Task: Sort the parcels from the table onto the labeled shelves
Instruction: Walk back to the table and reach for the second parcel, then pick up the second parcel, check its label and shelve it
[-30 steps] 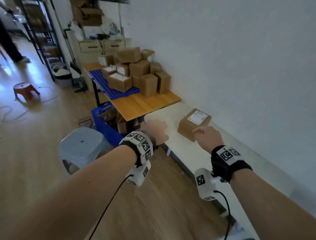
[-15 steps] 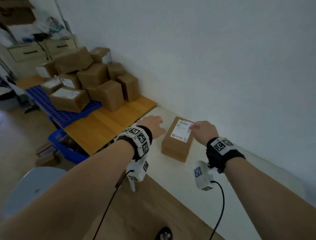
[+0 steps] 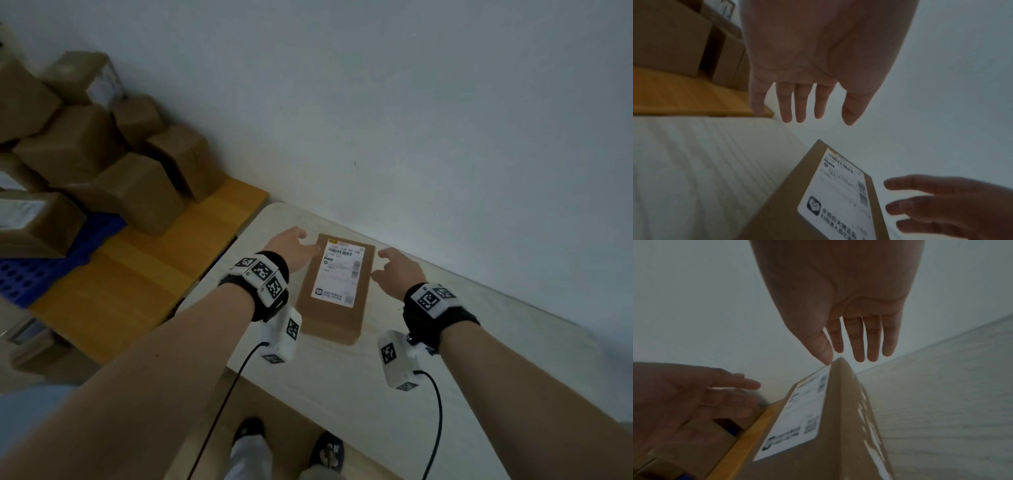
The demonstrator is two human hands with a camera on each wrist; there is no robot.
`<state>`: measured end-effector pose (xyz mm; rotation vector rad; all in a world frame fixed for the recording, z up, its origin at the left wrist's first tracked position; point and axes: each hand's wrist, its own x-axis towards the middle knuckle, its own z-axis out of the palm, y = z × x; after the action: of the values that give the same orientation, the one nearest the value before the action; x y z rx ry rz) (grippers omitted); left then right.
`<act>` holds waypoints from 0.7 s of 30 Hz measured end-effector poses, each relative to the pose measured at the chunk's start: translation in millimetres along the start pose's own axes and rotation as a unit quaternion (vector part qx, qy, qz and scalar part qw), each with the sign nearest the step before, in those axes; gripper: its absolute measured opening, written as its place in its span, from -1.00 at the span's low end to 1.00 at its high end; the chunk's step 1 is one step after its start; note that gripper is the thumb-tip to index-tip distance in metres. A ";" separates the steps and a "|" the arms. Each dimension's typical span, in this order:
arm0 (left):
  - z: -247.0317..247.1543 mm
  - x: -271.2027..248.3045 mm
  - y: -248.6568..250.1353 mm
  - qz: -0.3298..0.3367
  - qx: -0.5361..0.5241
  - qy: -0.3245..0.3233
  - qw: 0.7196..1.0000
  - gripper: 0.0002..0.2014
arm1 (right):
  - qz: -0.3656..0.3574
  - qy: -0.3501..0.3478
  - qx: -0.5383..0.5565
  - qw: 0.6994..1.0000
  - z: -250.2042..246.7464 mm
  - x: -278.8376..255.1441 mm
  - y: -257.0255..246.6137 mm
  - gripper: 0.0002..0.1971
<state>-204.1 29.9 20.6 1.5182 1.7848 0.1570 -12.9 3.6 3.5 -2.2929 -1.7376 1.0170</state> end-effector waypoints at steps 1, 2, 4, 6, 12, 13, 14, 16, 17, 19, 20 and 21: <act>3.7 7.9 -1.3 -0.009 -0.016 -0.011 1.000 -0.43 | 0.015 -0.009 0.006 1.000 2.6 5.0 4.6 -0.46; 7.7 15.7 -1.9 -0.018 -0.029 -0.026 0.999 -0.42 | 0.032 -0.018 0.012 0.999 5.0 10.2 9.2 -0.45; 13.8 25.6 -4.3 -0.032 -0.060 -0.057 0.996 -0.40 | 0.056 -0.033 0.032 0.997 8.5 15.2 14.4 -0.45; 18.3 35.1 -5.0 -0.049 -0.086 -0.089 0.991 -0.38 | 0.076 -0.042 0.061 0.994 11.9 20.5 17.5 -0.47; 25.1 63.6 -10.0 -0.075 -0.144 -0.164 0.973 -0.48 | 0.110 -0.055 0.198 0.972 21.6 35.4 17.5 -0.50; 26.2 67.0 -10.4 -0.080 -0.160 -0.181 0.967 -0.51 | 0.122 -0.057 0.232 0.963 22.7 38.0 17.2 -0.51; 26.7 68.1 -10.4 -0.084 -0.174 -0.198 0.961 -0.54 | 0.136 -0.062 0.270 0.951 23.3 39.0 15.9 -0.52; 26.6 68.8 -9.6 -0.084 -0.191 -0.217 0.954 -0.54 | 0.152 -0.065 0.335 0.928 25.1 38.9 13.9 -0.55; 25.8 68.8 -8.6 -0.080 -0.198 -0.223 0.951 -0.55 | 0.153 -0.063 0.361 0.918 25.4 38.1 13.2 -0.57; 21.9 69.1 -6.4 -0.074 -0.222 -0.229 0.945 -0.58 | 0.151 -0.043 0.408 0.899 25.2 37.2 11.0 -0.59; 18.2 68.7 -4.1 -0.070 -0.238 -0.228 0.941 -0.59 | 0.150 -0.031 0.429 0.890 22.7 36.2 8.7 -0.59; 15.4 67.6 -1.5 -0.067 -0.256 -0.224 0.938 -0.60 | 0.148 -0.025 0.452 0.879 20.2 35.3 7.2 -0.58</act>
<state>-195.1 83.4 -22.5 0.9611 1.3387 0.1753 -13.5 26.0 -31.2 -1.8841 -0.6316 1.5146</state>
